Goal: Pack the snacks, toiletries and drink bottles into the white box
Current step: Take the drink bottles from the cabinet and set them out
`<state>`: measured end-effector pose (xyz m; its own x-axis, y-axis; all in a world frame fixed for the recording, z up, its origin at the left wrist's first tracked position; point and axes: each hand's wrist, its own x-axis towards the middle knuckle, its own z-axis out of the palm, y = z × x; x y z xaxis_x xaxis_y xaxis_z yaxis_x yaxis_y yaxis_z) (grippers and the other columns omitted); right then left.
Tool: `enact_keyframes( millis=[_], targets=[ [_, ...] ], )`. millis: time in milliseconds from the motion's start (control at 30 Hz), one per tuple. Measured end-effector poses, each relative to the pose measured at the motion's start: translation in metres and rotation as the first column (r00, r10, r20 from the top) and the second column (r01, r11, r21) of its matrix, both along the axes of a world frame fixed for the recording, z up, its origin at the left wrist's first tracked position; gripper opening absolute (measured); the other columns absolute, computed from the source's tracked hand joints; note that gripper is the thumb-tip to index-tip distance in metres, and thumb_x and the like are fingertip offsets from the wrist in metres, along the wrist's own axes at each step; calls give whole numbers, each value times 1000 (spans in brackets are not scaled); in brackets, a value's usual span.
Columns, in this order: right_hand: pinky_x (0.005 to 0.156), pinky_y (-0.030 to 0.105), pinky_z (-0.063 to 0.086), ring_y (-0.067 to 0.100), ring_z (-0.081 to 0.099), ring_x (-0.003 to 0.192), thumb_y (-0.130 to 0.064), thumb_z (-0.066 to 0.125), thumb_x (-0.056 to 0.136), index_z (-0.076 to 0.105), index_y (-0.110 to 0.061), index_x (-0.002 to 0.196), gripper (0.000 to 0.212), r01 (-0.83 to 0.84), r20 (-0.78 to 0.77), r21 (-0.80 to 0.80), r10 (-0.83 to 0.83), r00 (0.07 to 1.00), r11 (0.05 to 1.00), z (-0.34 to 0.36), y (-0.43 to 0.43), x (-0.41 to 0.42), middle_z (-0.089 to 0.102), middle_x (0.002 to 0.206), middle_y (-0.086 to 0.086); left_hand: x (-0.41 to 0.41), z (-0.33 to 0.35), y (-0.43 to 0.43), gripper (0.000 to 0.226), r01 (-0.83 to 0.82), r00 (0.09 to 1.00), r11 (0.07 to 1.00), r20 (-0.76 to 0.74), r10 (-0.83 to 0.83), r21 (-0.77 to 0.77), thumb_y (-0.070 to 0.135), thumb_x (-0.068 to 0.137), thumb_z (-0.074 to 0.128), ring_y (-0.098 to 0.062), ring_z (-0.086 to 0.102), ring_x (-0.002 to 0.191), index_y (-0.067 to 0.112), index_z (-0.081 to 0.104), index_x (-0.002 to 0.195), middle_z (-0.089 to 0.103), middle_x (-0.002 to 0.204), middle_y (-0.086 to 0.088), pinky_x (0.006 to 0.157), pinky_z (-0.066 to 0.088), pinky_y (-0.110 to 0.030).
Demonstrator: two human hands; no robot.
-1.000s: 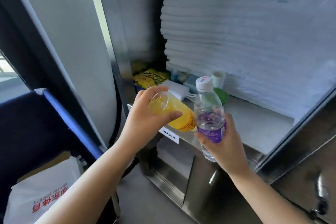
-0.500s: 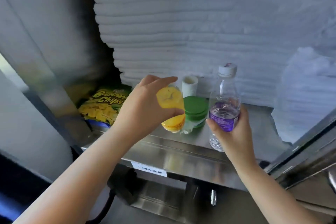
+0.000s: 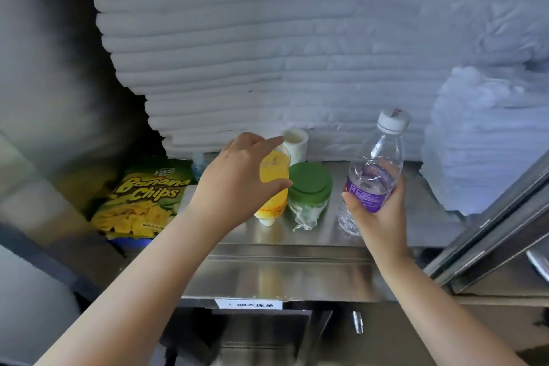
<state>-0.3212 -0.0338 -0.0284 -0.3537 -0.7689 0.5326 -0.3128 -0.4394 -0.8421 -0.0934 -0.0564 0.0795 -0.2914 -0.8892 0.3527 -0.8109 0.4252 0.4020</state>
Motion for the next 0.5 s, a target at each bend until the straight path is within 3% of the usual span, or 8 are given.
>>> enact_keyframes(
  millis=[167, 300, 433, 500],
  targets=[
    [87, 11, 44, 0, 57, 109, -44, 77, 64, 36, -45, 124, 73, -49, -19, 80, 50, 999, 996, 3, 2, -3, 55, 117, -27, -8, -11, -1, 59, -1, 1000, 997, -13, 0, -72, 41, 79, 63, -15, 41, 117, 34, 43, 134, 43, 124, 7, 74, 38, -26],
    [103, 18, 36, 7, 41, 129, -32, 86, 61, 20, -26, 142, 104, -2, -67, 101, 9, 998, 995, -6, 18, -15, 37, 139, -14, -7, -16, 1, 59, -18, 999, 993, -37, 13, -117, 41, 77, 62, -19, 45, 112, 32, 45, 133, 45, 121, 4, 71, 40, -28],
    [97, 18, 39, 11, 47, 115, -39, 87, 57, 23, -21, 140, 106, 119, -136, 112, -103, 985, 987, -19, 35, -17, 42, 124, -4, -5, -18, 1, 60, -22, 999, 991, -50, 16, -135, 40, 76, 63, -22, 46, 111, 31, 46, 133, 46, 121, 1, 70, 38, -29],
    [93, 19, 40, 10, 49, 109, -31, 90, 58, 30, -17, 136, 99, 154, -144, 129, -135, 980, 980, -22, 34, -14, 45, 115, -8, -5, -19, 1, 60, -23, 998, 992, -54, 17, -125, 40, 77, 64, -22, 45, 112, 31, 46, 133, 46, 121, 1, 71, 38, -29]
  ],
)
